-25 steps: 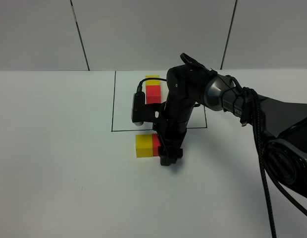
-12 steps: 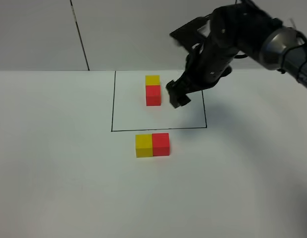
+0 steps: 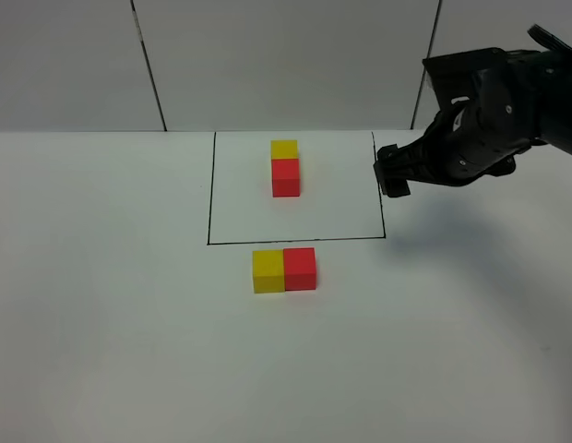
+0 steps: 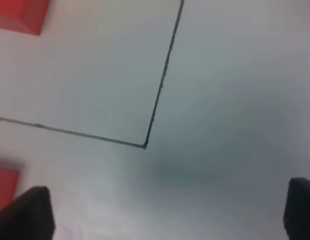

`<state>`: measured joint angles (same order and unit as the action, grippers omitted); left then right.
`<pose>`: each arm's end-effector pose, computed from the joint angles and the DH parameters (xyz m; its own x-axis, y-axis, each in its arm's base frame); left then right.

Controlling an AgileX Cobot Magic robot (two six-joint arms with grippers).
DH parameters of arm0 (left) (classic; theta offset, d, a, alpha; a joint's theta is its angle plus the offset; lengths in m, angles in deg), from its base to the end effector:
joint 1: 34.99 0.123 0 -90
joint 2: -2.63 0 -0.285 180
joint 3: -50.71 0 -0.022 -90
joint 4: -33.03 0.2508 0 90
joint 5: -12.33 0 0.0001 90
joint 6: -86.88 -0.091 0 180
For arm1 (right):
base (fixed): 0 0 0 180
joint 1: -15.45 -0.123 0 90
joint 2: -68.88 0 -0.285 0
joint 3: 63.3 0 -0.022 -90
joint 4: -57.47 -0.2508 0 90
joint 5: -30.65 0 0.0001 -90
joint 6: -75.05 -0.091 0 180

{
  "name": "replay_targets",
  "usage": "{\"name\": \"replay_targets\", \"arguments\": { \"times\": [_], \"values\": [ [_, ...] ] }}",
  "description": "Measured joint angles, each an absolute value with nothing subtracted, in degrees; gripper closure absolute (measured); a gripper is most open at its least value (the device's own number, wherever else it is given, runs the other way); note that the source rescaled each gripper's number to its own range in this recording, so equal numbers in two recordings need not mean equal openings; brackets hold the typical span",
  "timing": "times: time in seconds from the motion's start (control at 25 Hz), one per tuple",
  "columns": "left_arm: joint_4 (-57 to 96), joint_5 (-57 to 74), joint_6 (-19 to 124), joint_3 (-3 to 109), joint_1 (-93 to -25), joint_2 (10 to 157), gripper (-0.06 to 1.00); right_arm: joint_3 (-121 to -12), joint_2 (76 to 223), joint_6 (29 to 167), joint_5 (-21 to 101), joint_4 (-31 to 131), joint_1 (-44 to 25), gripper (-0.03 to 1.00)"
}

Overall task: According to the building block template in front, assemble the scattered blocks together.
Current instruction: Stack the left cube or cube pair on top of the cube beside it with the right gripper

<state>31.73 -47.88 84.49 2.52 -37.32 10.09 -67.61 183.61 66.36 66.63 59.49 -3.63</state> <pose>-0.0062 -0.0015 0.2799 -0.4337 0.0481 -0.8998 0.0716 0.9973 0.0188 0.3902 0.1330 0.2392 -0.8199 -0.1536 -0.5516 -0.2169 0.9749 0.0509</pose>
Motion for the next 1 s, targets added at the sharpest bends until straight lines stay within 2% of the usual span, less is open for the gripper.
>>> {"name": "replay_targets", "arguments": {
  "times": [0.24,0.48,0.64,0.76,1.0],
  "values": [
    [31.73,-47.88,84.49,2.52,-37.32,10.09,0.23,-58.50,177.68,67.86,61.31,59.43,-3.83,0.10],
    [31.73,-47.88,84.49,2.52,-37.32,10.09,0.23,-59.52,178.23,85.94,63.26,58.50,-5.39,0.10],
    [31.73,-47.88,84.49,2.52,-37.32,10.09,0.23,-68.12,182.31,100.42,69.55,58.57,-8.84,0.10],
    [31.73,-47.88,84.49,2.52,-37.32,10.09,0.23,-77.97,188.48,111.92,79.06,58.52,-12.73,0.10],
    [31.73,-47.88,84.49,2.52,-37.32,10.09,0.23,-99.09,204.09,122.54,96.06,58.26,-19.45,0.14]
  ]
}}
